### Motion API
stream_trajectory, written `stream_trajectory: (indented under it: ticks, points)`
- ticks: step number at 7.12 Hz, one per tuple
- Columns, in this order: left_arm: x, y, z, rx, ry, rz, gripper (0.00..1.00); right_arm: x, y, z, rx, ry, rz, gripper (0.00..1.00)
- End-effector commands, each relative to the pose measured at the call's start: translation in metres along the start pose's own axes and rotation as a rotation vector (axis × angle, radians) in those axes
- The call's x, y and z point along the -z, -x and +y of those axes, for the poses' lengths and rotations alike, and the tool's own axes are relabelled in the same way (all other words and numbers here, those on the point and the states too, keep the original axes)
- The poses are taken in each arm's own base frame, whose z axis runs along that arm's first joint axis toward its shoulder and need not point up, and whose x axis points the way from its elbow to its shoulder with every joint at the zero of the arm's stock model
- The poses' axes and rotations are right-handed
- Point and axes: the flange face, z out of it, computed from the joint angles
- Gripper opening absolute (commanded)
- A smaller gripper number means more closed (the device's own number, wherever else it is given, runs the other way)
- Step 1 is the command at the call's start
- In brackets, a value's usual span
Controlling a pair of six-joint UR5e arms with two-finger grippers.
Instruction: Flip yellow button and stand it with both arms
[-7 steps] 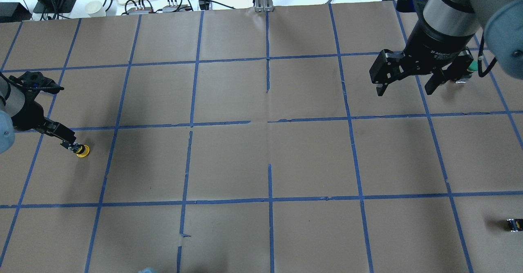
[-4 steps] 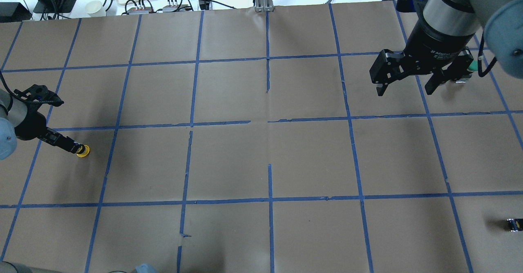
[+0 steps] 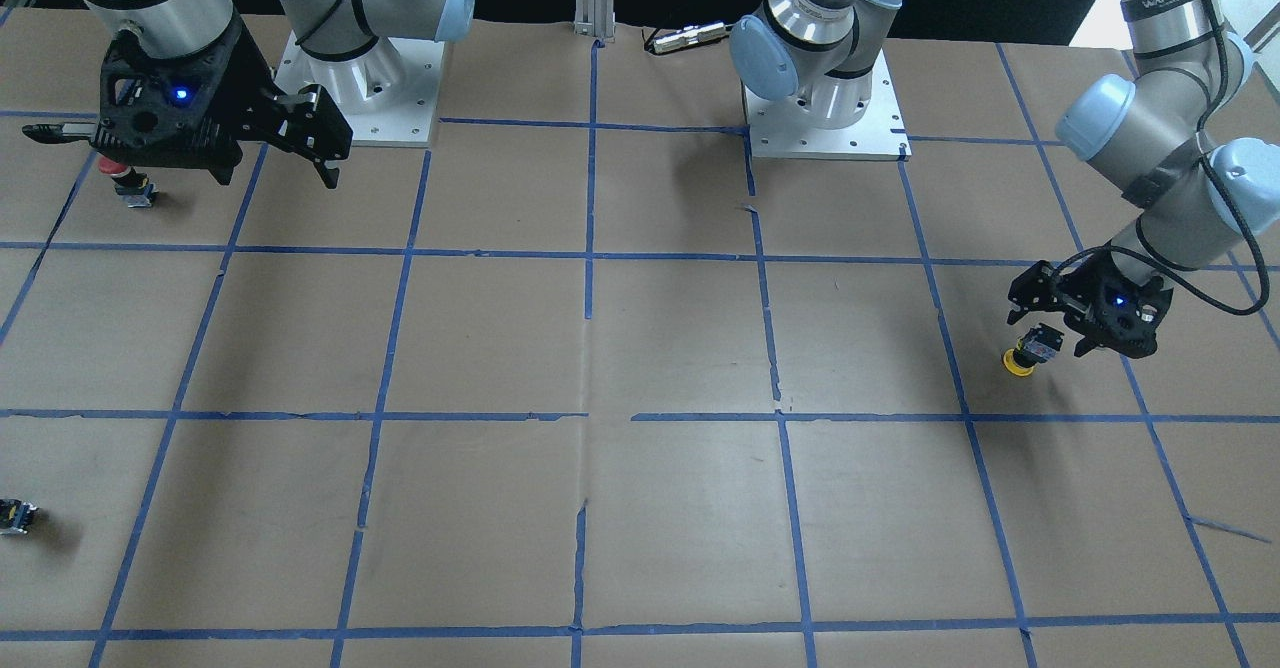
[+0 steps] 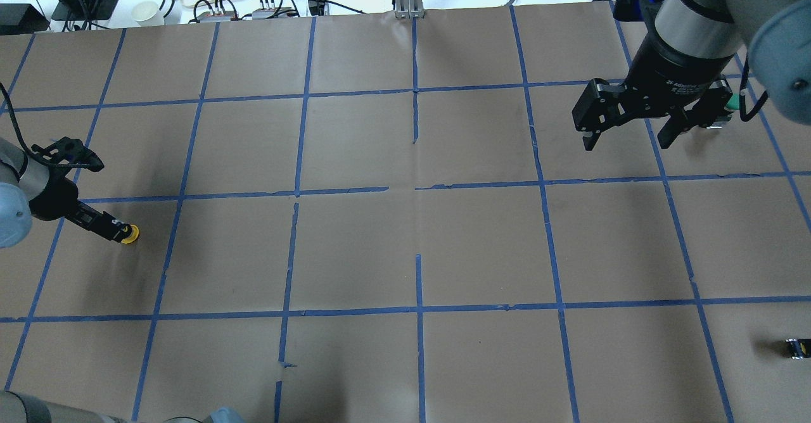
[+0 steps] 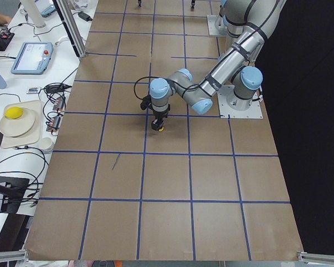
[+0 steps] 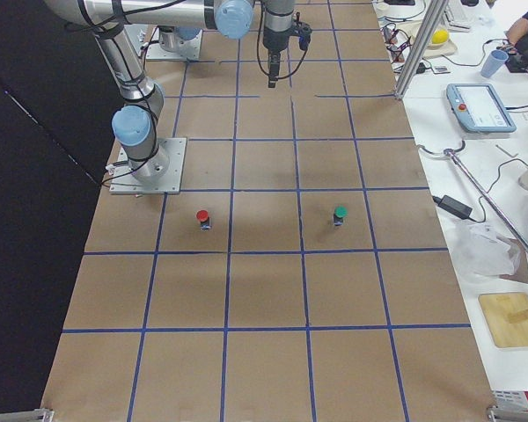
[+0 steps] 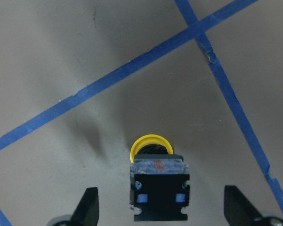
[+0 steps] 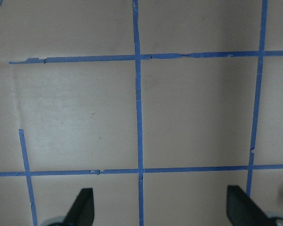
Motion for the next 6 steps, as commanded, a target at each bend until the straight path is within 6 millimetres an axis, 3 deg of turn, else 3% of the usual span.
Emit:
stream_trajectory:
  ticks: [1,3,6]
  points:
    - [-0.0015,-0.0016,-0.0037,-0.002,0.000,0.002,0.89,0.0033,-0.0057,0.0005,-0.026,-0.007,-0.001,1.00]
    - [-0.0011,-0.0020,-0.0059,-0.013,0.001,0.000,0.79,0.0050,-0.0126,0.0024,-0.095,-0.003,-0.008,1.00]
    - [0.0036,0.0019,-0.0068,-0.019,-0.017,-0.041,0.26,0.0082,-0.0120,0.0074,-0.147,0.001,-0.011,1.00]
